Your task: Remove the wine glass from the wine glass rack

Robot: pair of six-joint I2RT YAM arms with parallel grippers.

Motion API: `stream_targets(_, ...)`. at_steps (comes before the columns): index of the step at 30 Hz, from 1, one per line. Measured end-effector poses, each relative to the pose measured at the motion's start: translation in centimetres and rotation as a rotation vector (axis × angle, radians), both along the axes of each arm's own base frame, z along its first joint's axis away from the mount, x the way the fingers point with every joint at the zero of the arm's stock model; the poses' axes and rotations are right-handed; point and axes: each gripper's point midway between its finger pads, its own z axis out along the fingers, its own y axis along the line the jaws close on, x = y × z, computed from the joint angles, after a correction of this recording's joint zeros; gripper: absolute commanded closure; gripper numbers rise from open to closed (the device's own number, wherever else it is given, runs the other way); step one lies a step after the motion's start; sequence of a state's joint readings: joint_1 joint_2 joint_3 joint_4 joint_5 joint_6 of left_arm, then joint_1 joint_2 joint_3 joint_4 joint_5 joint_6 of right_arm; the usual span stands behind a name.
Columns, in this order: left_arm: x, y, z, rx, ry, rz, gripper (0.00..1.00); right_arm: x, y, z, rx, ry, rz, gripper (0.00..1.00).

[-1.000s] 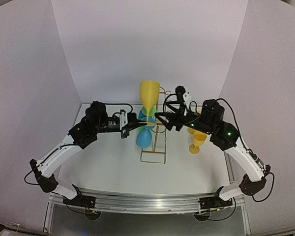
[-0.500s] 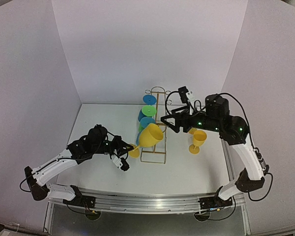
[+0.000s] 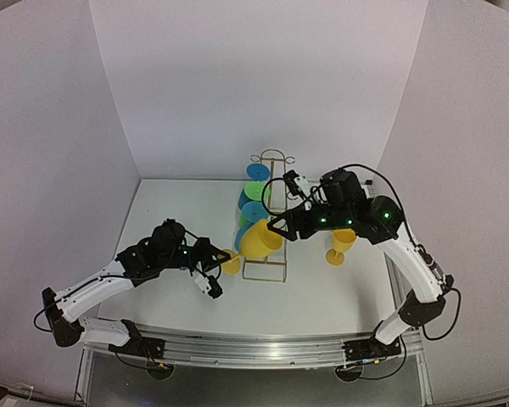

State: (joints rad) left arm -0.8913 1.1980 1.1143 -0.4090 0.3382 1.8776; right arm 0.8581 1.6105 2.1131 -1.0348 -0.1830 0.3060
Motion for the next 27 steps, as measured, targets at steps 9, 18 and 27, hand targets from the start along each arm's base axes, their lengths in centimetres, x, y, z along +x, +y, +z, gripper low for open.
stream_targets(9,0.0,-0.6,1.0,-0.045,-0.023,-0.006,1.0,-0.8,0.6,-0.5,-0.001,0.029,0.057,0.55)
stream_targets(18,-0.5,-1.5,1.5,-0.065,-0.028,-0.027,1.0,-0.5,1.4,-1.0,-0.017,0.037,0.087,1.0)
stream_targets(27,-0.5,-2.3,3.4,-0.136,-0.016,-0.027,0.04,0.1,0.6,0.9,-0.007,-0.031,0.051,1.0)
